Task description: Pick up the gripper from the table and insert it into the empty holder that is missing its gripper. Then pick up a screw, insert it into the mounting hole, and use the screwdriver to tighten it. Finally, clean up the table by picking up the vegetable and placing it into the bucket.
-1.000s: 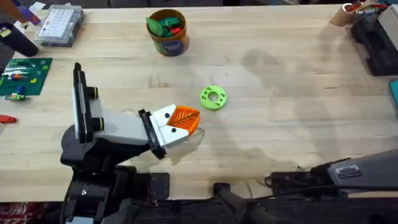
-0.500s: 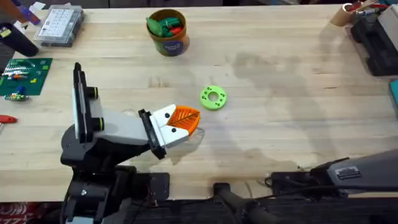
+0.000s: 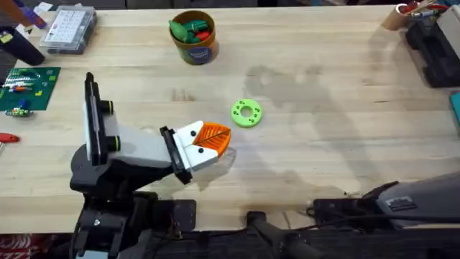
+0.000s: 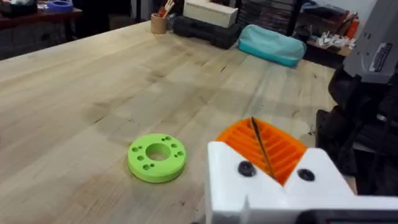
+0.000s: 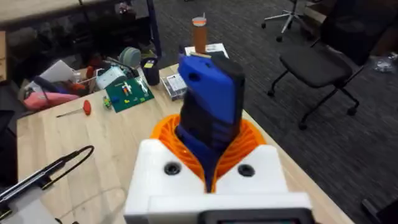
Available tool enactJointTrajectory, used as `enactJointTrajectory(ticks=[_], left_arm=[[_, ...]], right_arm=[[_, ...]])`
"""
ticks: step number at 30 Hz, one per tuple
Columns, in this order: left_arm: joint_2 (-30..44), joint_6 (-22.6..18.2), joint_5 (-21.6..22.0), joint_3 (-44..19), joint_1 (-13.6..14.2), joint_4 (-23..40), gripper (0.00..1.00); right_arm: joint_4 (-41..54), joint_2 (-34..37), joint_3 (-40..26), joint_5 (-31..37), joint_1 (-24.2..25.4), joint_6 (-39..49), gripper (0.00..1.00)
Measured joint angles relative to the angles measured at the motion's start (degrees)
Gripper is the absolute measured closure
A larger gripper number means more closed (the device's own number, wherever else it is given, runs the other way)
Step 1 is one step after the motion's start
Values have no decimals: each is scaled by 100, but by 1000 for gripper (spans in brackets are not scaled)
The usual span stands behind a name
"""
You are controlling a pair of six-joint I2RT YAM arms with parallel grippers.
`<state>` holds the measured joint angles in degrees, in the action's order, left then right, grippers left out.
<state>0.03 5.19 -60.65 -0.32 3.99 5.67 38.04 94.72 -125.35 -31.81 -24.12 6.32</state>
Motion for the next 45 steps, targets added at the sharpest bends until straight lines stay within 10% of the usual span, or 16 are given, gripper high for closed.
enactJointTrajectory(ticks=[29, 45], left_arm=[[0, -175, -15, 0, 0, 11, 997], [0, -177, -21, 0, 0, 11, 997]], right_arm=[[-5042, -1040, 4116, -1089, -227, -1183, 980], [-8735, -1322, 5485, -3324, -233, -2906, 981]])
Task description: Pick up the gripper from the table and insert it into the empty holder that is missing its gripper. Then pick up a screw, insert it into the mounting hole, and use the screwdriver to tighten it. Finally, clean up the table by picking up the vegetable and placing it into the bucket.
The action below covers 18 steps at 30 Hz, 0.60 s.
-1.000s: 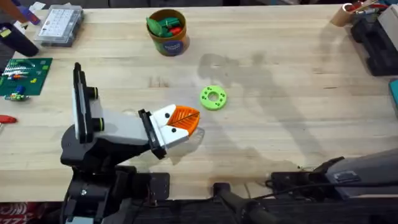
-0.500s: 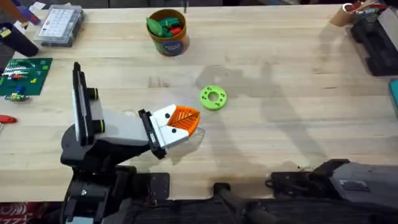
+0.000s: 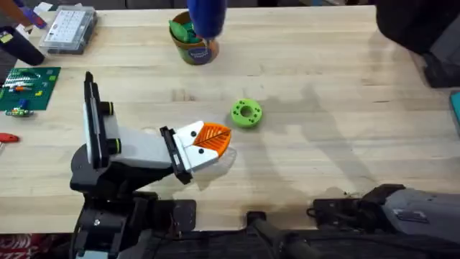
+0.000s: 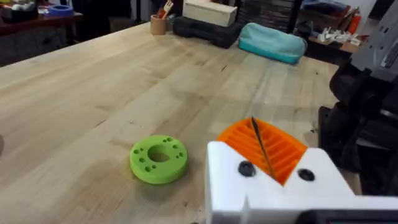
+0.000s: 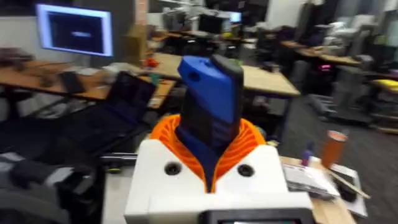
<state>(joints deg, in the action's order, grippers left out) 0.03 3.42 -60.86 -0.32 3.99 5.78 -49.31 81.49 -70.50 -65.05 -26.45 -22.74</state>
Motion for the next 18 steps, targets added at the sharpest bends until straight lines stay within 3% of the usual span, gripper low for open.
enactJointTrajectory(ticks=[7, 18], left_arm=[[0, 0, 0, 0, 0, 0, 997], [0, 0, 0, 0, 0, 0, 997]], right_arm=[[-146, 0, 0, -400, -246, -532, 981], [-154, 0, 2, -597, -640, -669, 981]])
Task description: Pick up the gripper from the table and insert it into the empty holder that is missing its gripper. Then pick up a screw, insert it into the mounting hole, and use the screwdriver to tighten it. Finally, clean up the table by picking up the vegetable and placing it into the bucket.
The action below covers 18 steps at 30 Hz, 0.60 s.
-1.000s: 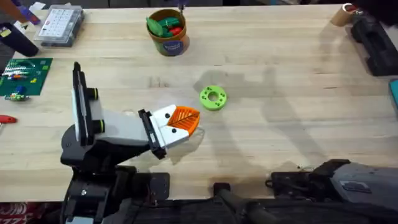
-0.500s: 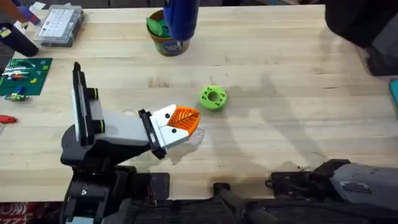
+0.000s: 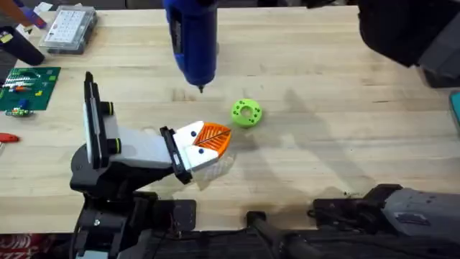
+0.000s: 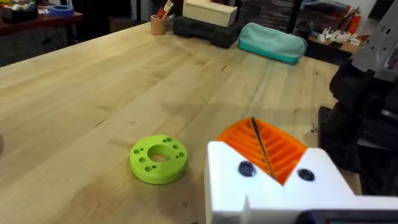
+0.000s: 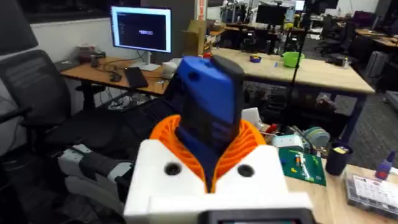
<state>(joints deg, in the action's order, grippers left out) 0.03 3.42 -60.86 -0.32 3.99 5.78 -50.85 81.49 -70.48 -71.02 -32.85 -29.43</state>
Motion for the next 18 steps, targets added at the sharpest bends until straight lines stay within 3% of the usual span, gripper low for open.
enactJointTrajectory(ticks=[6, 12, 18], left_arm=[[0, 0, 0, 0, 0, 0, 997], [0, 0, 0, 0, 0, 0, 997], [0, 0, 0, 0, 0, 0, 997]], right_arm=[[-87, -7, 273, 79, -178, 31, 981], [-1013, 0, 954, 118, -266, 92, 981], [-1313, 0, 1256, 129, -315, 158, 981]])
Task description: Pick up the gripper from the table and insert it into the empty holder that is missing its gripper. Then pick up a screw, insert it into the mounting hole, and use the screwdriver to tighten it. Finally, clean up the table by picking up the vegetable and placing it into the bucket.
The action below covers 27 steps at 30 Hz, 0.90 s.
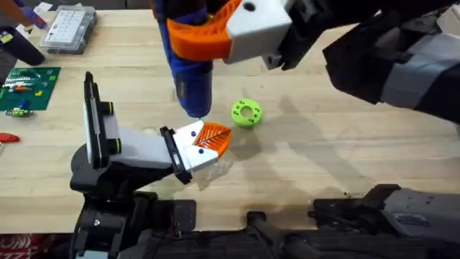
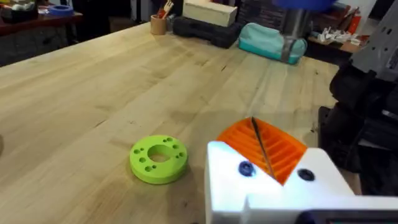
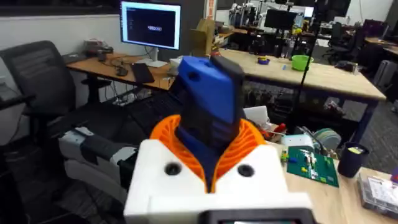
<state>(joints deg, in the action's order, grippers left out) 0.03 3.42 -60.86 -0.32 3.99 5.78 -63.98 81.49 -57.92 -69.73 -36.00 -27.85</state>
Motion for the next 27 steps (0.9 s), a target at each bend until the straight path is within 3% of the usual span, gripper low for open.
enactJointTrajectory(ticks=[27], left_arm=[[0, 0, -105, -2, 0, 22, 997]], right_arm=[[-14, 140, 14, 153, -427, 393, 981]])
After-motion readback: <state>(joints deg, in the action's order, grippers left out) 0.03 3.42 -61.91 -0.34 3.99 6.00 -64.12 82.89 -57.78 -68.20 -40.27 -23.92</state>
